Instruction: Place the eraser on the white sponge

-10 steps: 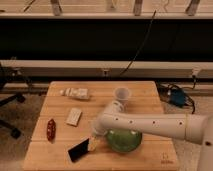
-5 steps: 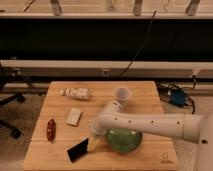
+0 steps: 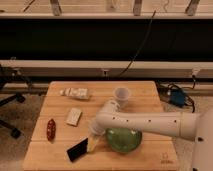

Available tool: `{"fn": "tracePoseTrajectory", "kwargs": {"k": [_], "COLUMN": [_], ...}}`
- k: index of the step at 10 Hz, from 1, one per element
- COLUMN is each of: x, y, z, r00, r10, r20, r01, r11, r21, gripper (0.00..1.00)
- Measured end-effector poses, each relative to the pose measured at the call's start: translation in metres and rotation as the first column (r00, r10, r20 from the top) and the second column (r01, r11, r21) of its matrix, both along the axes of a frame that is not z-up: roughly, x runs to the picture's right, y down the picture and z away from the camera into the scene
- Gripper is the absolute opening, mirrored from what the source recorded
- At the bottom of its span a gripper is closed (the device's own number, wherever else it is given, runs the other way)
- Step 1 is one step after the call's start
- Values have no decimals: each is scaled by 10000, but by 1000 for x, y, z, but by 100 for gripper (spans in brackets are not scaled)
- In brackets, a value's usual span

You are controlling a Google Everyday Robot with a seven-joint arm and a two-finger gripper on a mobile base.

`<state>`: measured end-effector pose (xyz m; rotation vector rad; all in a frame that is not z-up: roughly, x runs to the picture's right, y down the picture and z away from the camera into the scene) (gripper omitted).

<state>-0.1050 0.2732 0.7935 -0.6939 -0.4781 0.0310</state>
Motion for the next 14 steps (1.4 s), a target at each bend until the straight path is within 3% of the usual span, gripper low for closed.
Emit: {"fn": "tracePoseTrajectory", "kwargs": {"k": [3,8,10,12,14], "x": [-13,-24,-29,-33,-33], "y": [13,30,35,34,32], "z": [-5,-13,-16,-22,-26], "r00": [9984,9943,9927,9914,9910], "r10": [-528,-908,-982,-1003,-1002], "r20": [189,558,704,843,884], "r01": [533,934,1016,1039,1034], "r11": [9982,9946,9937,9938,9941], "r21": [-274,-447,-463,-396,-315], "gripper": [80,80,70,47,31]}}
